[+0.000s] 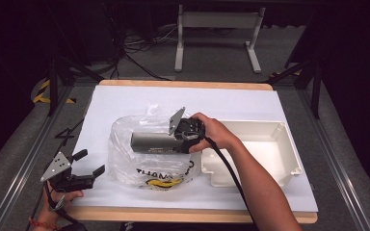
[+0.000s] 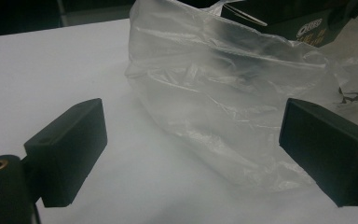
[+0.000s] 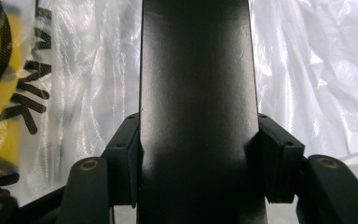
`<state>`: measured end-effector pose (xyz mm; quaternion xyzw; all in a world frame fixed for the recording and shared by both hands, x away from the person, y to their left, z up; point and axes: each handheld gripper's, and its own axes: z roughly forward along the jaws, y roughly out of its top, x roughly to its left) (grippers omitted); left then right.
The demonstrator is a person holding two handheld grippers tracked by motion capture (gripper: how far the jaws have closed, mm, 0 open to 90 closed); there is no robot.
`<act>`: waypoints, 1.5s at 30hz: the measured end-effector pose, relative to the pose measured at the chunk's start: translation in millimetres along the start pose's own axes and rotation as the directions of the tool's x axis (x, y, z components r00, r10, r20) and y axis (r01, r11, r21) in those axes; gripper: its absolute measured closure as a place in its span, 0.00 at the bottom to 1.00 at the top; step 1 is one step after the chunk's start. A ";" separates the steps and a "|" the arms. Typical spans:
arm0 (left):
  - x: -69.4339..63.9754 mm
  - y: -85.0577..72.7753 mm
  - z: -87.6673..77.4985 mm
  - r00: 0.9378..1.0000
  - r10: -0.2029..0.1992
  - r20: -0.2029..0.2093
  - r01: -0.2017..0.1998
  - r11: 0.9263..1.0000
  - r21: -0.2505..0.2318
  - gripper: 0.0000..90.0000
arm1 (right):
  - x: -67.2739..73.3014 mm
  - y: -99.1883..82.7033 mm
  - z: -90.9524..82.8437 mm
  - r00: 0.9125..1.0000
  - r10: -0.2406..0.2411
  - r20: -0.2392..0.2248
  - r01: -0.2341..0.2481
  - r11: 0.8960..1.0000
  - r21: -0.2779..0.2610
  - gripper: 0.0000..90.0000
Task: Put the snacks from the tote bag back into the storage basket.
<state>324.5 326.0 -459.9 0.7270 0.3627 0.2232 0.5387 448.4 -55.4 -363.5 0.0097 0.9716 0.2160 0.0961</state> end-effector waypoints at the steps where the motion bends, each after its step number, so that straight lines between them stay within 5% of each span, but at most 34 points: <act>1: -0.1 0.0 0.0 1.000 0.000 0.000 0.000 1.000 0.000 0.09 | -0.4 0.6 -1.0 1.000 -0.008 -0.001 0.008 1.000 -0.002 0.48; 23: 0.3 0.1 0.2 1.000 -0.004 0.000 0.004 1.000 0.001 0.09 | 7.7 3.9 -41.6 0.999 -0.038 0.033 0.041 0.993 -0.106 0.48; 45: 0.4 0.4 1.0 1.000 -0.006 -0.007 0.006 1.000 0.007 0.09 | 17.8 -25.4 -89.5 0.997 -0.030 0.064 0.040 0.986 -0.160 0.48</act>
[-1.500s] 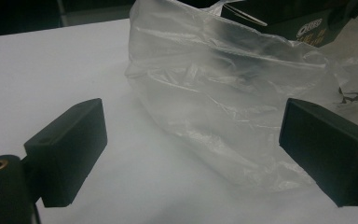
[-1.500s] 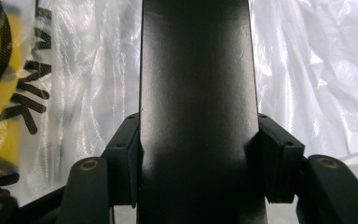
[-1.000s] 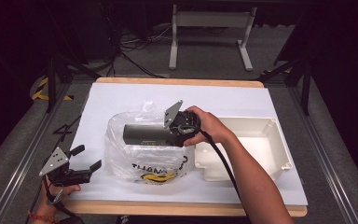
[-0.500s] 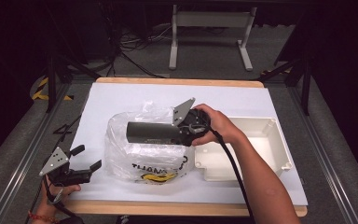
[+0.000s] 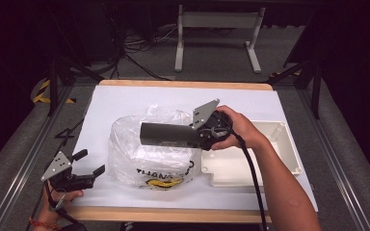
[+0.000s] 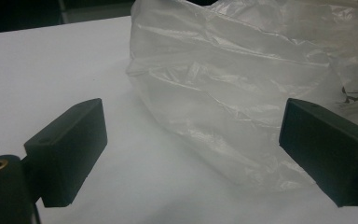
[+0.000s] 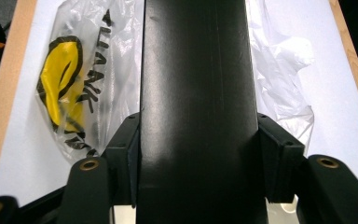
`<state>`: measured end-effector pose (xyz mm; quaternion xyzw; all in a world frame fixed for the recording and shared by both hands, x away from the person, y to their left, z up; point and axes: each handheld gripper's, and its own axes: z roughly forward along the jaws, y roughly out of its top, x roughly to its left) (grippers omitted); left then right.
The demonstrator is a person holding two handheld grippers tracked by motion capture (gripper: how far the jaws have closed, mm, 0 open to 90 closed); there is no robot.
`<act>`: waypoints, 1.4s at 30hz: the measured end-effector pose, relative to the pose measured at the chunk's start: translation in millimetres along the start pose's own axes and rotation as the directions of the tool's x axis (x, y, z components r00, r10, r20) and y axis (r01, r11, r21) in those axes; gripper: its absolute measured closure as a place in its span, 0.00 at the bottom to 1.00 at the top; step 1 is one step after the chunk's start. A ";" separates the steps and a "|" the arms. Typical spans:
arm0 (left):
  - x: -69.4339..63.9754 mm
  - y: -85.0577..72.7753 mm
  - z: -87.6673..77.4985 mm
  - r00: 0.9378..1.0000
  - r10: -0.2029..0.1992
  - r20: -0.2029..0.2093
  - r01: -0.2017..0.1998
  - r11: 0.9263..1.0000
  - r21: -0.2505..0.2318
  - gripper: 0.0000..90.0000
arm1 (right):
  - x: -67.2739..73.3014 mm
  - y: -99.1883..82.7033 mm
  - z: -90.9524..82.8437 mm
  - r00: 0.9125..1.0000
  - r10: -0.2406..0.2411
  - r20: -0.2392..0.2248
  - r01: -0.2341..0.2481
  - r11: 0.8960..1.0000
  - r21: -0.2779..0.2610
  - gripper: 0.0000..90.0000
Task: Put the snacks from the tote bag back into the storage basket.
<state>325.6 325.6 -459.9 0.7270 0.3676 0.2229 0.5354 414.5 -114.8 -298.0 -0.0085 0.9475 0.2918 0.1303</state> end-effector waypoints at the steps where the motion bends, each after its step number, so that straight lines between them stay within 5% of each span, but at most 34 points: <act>1: -0.2 0.0 0.0 1.000 -0.001 0.001 0.001 1.000 0.001 0.09 | 0.1 -1.6 -2.0 1.000 0.000 0.008 0.000 1.000 -0.002 0.48; 20: 0.0 0.2 0.3 1.000 0.004 0.000 -0.004 1.000 0.006 0.09 | 2.7 -43.0 -43.8 0.998 0.026 0.052 -0.027 1.000 0.014 0.48; 42: 0.0 0.6 -0.1 1.000 0.007 -0.004 -0.007 1.000 0.016 0.09 | 7.1 -86.2 -71.9 0.996 0.057 0.069 -0.060 0.997 0.041 0.48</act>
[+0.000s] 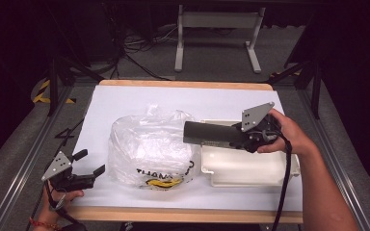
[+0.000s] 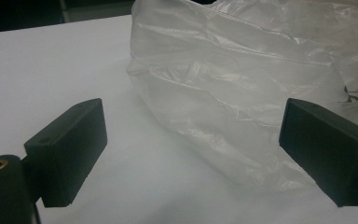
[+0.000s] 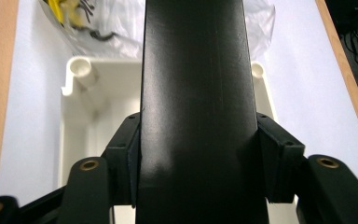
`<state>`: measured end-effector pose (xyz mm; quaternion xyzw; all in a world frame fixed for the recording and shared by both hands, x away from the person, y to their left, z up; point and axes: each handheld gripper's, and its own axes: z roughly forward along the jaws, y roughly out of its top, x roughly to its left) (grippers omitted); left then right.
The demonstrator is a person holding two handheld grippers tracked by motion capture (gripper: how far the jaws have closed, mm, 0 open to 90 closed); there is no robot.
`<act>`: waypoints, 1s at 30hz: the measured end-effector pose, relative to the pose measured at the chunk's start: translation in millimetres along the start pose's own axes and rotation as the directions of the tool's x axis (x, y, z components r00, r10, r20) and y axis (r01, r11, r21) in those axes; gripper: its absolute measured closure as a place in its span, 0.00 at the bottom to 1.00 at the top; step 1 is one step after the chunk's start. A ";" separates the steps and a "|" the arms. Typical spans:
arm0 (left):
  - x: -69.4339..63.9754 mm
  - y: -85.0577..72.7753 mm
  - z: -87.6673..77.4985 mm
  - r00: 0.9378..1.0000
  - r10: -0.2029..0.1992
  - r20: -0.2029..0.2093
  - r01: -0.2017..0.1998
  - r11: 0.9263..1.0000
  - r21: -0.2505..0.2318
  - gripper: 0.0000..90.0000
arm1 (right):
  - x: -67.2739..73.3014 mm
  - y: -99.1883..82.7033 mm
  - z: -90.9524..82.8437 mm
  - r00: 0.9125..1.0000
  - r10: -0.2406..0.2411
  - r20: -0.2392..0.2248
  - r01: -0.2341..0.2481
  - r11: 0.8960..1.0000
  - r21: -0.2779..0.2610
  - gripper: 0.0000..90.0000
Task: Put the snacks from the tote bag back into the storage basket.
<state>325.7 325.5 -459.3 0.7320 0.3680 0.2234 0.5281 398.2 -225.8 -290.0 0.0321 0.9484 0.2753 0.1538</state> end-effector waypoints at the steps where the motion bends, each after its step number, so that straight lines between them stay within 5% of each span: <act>1: -0.1 0.0 0.1 1.000 0.000 -0.001 0.000 1.000 0.000 0.09 | -0.4 -2.3 -1.2 1.000 0.006 0.006 -0.006 1.000 0.006 0.48; 30: -0.3 -0.1 0.9 1.000 -0.004 -0.003 0.004 1.000 -0.004 0.09 | 1.4 -58.6 -35.4 0.996 0.080 0.037 -0.082 0.995 0.059 0.48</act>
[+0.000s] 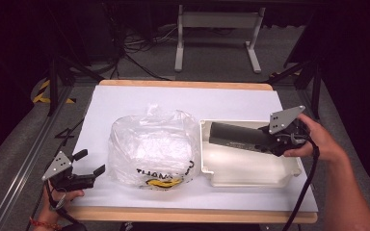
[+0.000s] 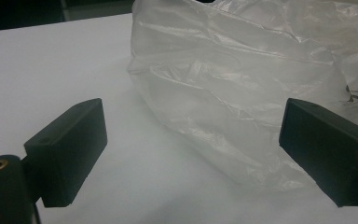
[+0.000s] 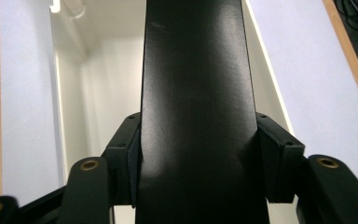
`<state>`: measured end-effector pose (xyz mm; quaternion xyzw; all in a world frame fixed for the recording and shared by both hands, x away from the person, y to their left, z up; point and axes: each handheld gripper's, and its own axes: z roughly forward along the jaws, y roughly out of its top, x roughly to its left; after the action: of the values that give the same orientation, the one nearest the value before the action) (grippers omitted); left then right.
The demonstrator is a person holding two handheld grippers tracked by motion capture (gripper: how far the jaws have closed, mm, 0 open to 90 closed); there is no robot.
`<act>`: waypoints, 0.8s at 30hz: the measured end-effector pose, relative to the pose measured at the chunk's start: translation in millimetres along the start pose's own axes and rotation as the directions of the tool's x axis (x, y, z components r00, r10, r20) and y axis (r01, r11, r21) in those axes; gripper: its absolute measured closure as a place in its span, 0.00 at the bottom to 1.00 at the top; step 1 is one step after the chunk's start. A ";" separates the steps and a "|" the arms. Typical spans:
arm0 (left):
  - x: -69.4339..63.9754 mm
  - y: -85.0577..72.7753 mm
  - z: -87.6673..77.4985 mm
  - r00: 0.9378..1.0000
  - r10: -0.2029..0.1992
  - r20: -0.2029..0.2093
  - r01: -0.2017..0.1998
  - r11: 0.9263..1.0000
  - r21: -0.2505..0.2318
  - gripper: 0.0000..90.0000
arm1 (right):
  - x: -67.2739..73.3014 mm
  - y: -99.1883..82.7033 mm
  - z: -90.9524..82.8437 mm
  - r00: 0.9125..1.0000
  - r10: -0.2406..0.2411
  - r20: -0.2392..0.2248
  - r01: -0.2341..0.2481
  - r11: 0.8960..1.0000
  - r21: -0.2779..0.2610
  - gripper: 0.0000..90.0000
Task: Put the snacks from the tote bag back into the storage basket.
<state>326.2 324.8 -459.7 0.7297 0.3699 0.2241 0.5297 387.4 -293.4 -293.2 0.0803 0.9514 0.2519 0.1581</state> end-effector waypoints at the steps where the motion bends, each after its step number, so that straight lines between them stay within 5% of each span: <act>1: 0.0 0.0 0.0 1.000 0.000 0.000 0.000 1.000 0.000 0.09 | -0.1 -2.0 0.1 1.000 0.000 -0.002 0.001 1.000 0.006 0.48; 24: -0.4 0.1 0.4 1.000 -0.001 -0.002 0.001 1.000 0.002 0.09 | -6.4 -18.6 24.4 0.997 -0.005 -0.081 0.015 0.993 0.121 0.47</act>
<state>326.2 324.2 -459.7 0.7297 0.3711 0.2243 0.5287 400.3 -299.8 -321.0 0.0748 0.9709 0.1960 0.1155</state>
